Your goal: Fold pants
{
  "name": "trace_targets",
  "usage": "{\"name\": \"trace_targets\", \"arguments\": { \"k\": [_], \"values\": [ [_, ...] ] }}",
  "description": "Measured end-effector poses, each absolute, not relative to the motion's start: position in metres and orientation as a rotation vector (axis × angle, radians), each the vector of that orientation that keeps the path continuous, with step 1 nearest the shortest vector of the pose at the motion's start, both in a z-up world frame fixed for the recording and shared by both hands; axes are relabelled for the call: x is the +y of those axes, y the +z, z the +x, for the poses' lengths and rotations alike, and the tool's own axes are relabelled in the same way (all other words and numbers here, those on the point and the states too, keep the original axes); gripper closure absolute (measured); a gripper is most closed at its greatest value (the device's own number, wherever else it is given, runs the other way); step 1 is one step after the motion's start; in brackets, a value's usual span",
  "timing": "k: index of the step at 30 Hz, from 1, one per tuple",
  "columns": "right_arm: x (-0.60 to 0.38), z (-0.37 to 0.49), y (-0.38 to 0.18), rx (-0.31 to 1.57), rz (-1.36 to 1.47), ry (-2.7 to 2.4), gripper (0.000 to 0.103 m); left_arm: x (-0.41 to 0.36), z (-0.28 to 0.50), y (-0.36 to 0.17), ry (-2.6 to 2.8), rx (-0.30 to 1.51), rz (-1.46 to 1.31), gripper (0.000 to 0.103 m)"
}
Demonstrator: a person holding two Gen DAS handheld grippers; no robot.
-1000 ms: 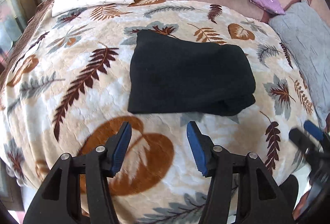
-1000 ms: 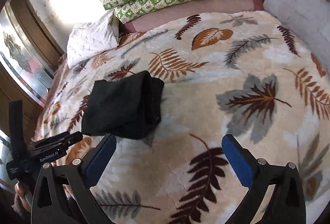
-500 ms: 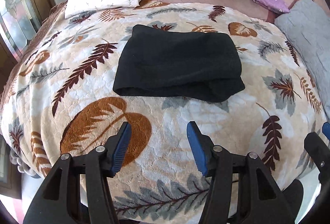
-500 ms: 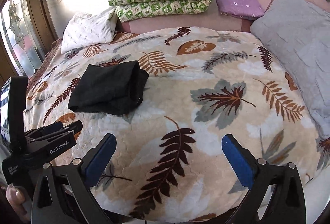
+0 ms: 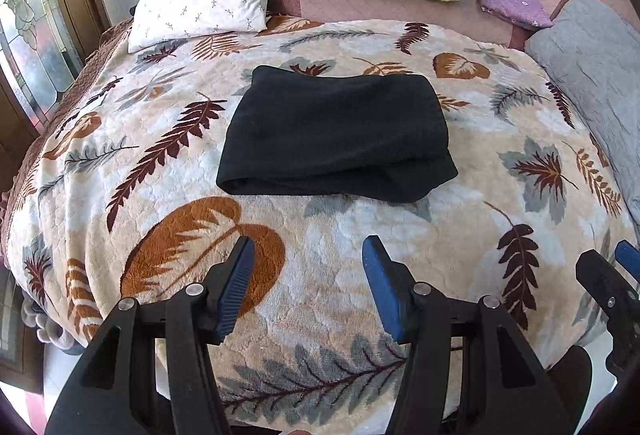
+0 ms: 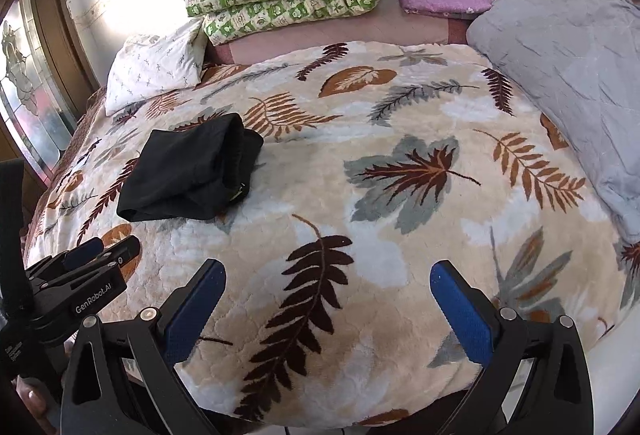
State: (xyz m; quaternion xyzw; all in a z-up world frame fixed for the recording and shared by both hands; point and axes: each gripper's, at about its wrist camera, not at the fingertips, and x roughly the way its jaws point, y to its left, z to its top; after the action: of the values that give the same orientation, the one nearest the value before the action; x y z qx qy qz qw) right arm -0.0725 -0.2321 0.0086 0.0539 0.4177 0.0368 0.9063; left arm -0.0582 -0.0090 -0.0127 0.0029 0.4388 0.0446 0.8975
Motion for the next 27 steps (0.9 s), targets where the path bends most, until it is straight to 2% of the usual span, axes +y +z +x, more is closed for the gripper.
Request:
{"name": "trace_targets", "arguments": {
  "k": [13,27],
  "values": [
    [-0.222,-0.072,0.009,0.850,0.056,0.079,0.000,-0.001,-0.057,-0.015,0.090,0.912,-0.013,0.048],
    [-0.217,-0.066,0.000,0.874,0.062,0.102,0.000,0.045,-0.054,-0.024,0.155,0.949,-0.116,0.048]
  ]
}}
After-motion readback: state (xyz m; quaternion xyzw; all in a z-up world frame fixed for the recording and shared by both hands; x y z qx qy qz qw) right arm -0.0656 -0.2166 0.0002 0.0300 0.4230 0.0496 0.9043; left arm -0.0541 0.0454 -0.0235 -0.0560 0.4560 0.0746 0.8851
